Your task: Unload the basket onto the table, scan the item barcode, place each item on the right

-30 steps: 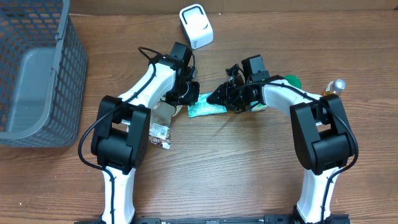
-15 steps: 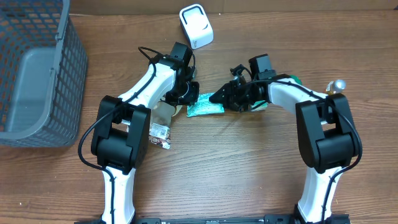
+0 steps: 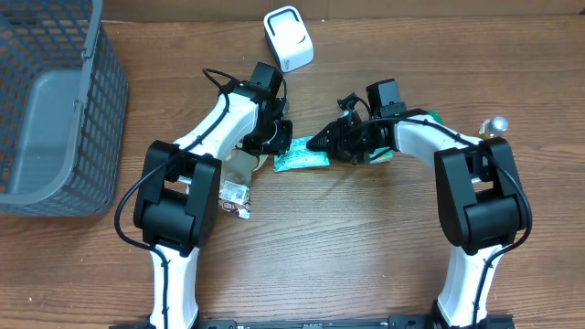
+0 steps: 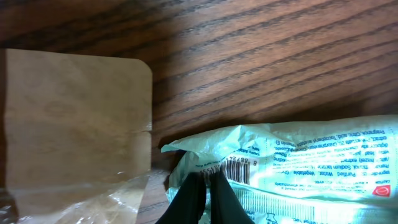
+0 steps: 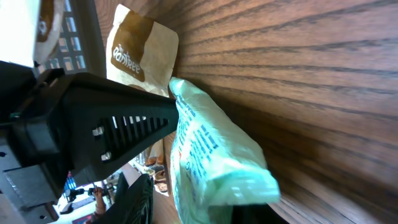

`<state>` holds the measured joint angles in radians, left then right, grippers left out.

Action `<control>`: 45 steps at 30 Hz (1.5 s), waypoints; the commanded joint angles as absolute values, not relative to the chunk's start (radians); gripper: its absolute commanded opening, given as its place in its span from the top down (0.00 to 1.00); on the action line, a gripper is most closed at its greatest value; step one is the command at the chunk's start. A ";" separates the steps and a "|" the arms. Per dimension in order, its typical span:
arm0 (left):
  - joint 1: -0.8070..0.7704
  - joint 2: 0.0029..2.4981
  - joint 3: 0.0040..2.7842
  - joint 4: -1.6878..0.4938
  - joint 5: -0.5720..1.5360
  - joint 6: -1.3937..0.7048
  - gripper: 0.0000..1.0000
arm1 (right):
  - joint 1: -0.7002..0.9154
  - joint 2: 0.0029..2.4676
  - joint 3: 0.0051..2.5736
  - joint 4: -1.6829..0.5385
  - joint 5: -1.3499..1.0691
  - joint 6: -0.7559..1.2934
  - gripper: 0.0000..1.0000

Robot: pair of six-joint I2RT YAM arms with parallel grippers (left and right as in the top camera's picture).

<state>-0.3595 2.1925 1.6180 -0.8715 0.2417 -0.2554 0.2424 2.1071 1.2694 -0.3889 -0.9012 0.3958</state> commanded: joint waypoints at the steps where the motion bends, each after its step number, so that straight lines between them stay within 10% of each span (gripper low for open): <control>1: -0.368 2.220 1.577 -0.877 0.199 -0.258 0.96 | 0.295 2.104 1.270 -0.371 -0.929 0.385 0.66; 11: -0.368 2.220 1.577 -0.873 0.200 -0.258 0.96 | 0.308 2.104 1.270 -0.368 -0.917 0.385 0.71; 19: -0.368 2.220 1.577 -0.870 0.200 -0.258 0.96 | 0.307 2.104 1.270 -0.368 -0.917 0.385 0.94; 45: -0.186 2.099 1.918 -1.061 0.136 -0.259 0.80 | 0.115 1.850 1.270 -0.695 -1.233 -0.068 0.96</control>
<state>-0.2333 2.1151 1.9068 -1.0378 0.1825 -0.2550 0.1364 1.8877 1.2671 -0.6830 -1.0695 0.0326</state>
